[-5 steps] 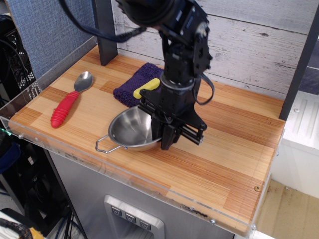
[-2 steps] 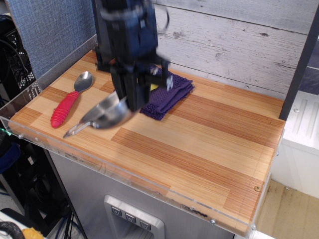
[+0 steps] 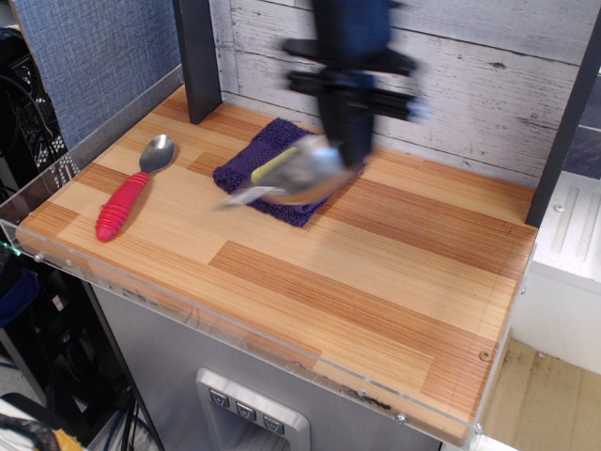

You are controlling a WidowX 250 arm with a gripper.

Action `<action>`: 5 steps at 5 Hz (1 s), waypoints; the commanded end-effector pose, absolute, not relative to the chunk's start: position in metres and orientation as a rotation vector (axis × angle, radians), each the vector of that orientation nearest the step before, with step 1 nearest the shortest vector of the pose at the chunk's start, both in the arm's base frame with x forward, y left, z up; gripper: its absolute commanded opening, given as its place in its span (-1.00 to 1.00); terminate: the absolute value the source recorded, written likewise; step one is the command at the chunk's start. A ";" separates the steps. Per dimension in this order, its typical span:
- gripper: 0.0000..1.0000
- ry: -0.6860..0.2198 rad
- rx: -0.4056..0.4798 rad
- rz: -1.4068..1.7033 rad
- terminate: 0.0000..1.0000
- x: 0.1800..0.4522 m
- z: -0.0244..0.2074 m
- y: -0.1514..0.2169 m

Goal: Slide the pot back next to the purple rag.

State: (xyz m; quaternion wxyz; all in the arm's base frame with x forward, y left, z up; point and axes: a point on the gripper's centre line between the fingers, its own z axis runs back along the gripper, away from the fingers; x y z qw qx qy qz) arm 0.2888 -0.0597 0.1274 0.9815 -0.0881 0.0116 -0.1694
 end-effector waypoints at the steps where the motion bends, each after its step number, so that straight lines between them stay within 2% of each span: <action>1: -1.00 -0.085 -0.056 -0.369 -1.00 0.311 0.127 -0.106; 3: -1.00 0.017 -0.010 -0.281 -1.00 0.327 0.075 -0.081; 5: -1.00 0.073 -0.012 -0.246 -1.00 0.334 0.046 -0.065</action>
